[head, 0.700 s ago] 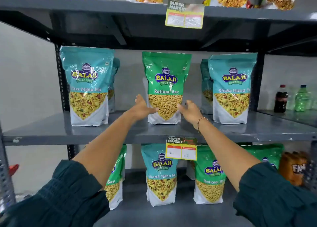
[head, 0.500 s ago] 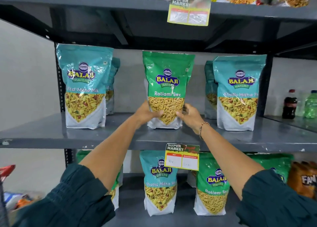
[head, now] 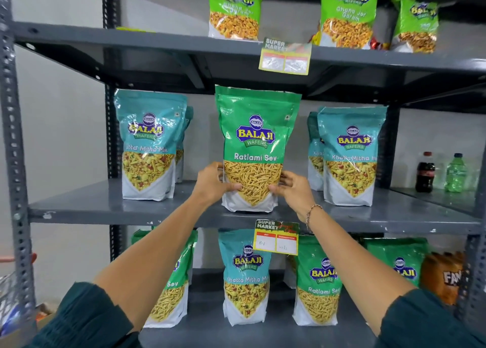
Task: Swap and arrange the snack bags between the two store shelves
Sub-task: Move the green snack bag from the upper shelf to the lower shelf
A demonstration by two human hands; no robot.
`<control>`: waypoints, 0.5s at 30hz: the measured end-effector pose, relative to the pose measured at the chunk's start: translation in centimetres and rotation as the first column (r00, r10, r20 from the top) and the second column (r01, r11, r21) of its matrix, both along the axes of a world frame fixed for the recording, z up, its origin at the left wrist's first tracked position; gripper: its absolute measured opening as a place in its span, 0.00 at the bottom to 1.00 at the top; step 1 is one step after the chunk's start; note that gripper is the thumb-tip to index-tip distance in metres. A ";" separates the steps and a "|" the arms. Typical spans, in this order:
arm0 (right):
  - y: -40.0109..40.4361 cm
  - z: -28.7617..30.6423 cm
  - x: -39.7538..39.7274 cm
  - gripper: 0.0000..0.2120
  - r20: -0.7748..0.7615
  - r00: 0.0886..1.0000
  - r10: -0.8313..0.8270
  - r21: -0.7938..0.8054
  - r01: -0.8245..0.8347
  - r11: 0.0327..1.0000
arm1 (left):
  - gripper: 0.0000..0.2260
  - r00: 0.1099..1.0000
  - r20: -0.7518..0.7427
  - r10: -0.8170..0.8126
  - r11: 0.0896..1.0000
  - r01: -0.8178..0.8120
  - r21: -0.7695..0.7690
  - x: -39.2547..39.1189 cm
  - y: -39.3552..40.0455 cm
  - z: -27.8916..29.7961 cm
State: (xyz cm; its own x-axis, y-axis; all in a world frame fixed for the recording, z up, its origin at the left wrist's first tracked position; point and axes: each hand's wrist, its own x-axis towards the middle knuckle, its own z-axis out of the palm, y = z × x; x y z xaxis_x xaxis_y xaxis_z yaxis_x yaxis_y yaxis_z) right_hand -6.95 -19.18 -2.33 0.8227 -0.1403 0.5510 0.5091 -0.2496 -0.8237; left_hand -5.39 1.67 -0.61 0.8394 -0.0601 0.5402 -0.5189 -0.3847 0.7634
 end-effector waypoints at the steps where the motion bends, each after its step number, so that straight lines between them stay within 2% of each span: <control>1: 0.3 0.3 -1.1 0.21 0.010 1.000 0.003 -0.005 -0.003 1.000 | 0.30 1.000 0.012 -0.005 1.000 0.005 -0.005 -1.1 0.4 0.2; 7: 2.2 1.4 -7.7 0.20 0.058 0.997 0.051 -0.009 -0.050 0.999 | 0.34 0.998 0.057 -0.033 0.998 0.036 -0.044 -7.8 3.1 0.5; 10: 3.2 0.2 -10.9 0.17 0.048 0.998 0.050 0.009 -0.051 0.999 | 0.38 0.999 0.026 -0.033 0.999 0.034 -0.036 -10.6 4.6 -0.8; 15: 5.0 -4.7 -14.5 0.17 0.008 0.997 0.079 0.069 -0.079 0.994 | 0.32 0.997 -0.034 -0.067 0.995 0.064 -0.075 -14.2 7.3 -5.9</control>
State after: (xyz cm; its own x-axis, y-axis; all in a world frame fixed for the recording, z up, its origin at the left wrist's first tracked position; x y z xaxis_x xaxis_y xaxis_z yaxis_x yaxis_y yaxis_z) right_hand -21.45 -14.18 -7.02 0.8296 -0.1128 0.5468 0.5297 -0.1506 -0.8347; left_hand -19.56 9.00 -6.48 0.8540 -0.0769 0.5146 -0.5127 -0.2931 0.8070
